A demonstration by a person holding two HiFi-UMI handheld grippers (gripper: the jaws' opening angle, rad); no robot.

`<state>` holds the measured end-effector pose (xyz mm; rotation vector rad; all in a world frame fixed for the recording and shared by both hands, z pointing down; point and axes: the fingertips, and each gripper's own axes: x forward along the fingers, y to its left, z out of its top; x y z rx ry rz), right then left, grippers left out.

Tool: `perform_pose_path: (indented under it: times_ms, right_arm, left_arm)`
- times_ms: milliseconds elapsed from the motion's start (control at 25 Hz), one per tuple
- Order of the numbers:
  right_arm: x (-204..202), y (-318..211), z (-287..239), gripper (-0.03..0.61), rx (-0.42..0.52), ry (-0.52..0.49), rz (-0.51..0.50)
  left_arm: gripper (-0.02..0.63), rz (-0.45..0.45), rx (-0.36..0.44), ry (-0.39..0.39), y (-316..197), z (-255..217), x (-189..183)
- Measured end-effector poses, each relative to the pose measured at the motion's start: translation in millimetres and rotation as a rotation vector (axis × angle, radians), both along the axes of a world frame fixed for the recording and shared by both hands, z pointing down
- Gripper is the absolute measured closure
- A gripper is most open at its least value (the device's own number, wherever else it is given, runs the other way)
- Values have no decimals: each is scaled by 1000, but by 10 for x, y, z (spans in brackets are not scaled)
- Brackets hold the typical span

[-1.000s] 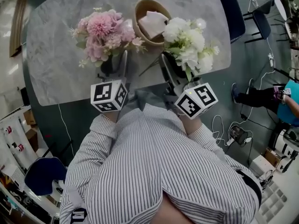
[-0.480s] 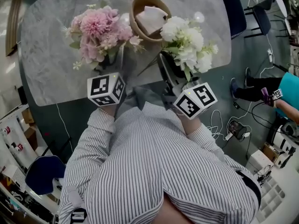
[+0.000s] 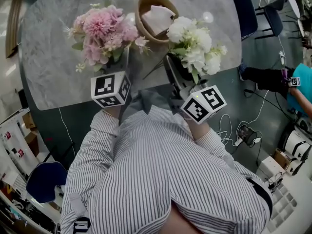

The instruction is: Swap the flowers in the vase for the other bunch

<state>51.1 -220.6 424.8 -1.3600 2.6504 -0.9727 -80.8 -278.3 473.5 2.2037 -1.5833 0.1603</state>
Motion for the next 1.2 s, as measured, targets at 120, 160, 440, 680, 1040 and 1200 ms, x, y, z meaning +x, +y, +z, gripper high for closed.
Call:
perform_pose_path:
  times_ms: [120, 160, 440, 680, 1040, 1200]
  right_arm:
    - [-2, 6, -38, 555, 2, -5, -10]
    - [1, 7, -52, 554, 3, -6, -12]
    - [6, 12, -52, 554, -1, -2, -18]
    - [13, -2, -56, 555, 1, -5, -24]
    - [-9, -15, -112, 555, 17, -8, -28]
    - [-29, -20, -165, 555, 29, -8, -28]
  left_arm:
    - [440, -11, 2, -10, -2, -25, 7]
    - [445, -14, 2, -15, 2, -27, 10]
    - [508, -30, 22, -62, 20, -12, -10]
    - [543, -32, 16, -86, 1, -10, 3]
    - [569, -14, -12, -97, 29, -24, -12]
    - [575, 9, 1, -94, 60, -97, -5]
